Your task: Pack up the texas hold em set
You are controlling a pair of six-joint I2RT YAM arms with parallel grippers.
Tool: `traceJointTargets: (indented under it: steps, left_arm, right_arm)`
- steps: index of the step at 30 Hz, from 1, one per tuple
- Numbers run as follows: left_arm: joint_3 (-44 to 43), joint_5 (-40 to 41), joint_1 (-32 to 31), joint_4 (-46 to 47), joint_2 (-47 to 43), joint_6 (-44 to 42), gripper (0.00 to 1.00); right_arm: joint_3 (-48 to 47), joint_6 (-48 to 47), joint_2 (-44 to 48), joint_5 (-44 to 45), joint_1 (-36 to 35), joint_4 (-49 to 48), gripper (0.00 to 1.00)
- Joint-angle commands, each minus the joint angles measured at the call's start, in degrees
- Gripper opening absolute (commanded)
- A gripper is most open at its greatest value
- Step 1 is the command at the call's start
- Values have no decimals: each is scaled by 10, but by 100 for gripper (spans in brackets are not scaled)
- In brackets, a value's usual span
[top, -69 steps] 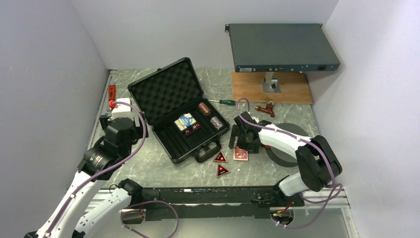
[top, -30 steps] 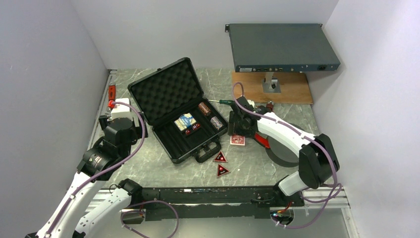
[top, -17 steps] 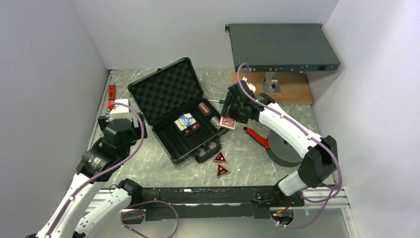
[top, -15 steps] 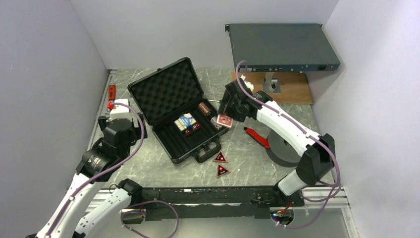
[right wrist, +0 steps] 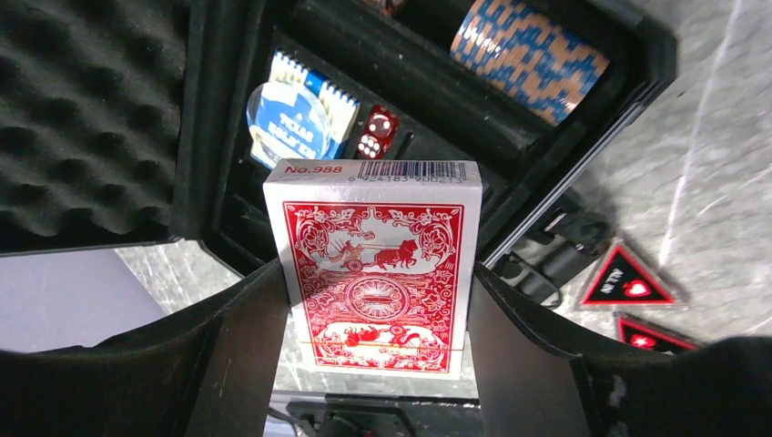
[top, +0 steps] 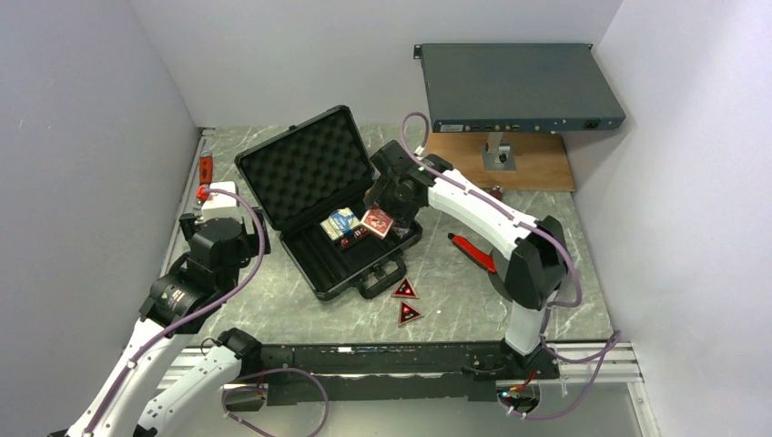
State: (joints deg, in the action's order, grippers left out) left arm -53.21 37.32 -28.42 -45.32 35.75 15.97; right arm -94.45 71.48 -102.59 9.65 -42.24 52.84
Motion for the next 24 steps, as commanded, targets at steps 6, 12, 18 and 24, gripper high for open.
traceJointTargets:
  steps: [6,12,18,24]
  left_arm:
    - [-6,-4,5,7,-5,5,98]
    - [-6,-6,7,8,-7,5,98]
    - [-5,-6,7,7,-8,6,98]
    - [-5,-5,7,7,-9,8,98]
  right_arm:
    - [-57,86,-42,-51,-33,-2,0]
    - [-51,118,-48,-39,-51,-15,0]
    - [-13,163,-45,-50,-64,-60,0]
    - [8,174,-56,-59,-71,-98,0]
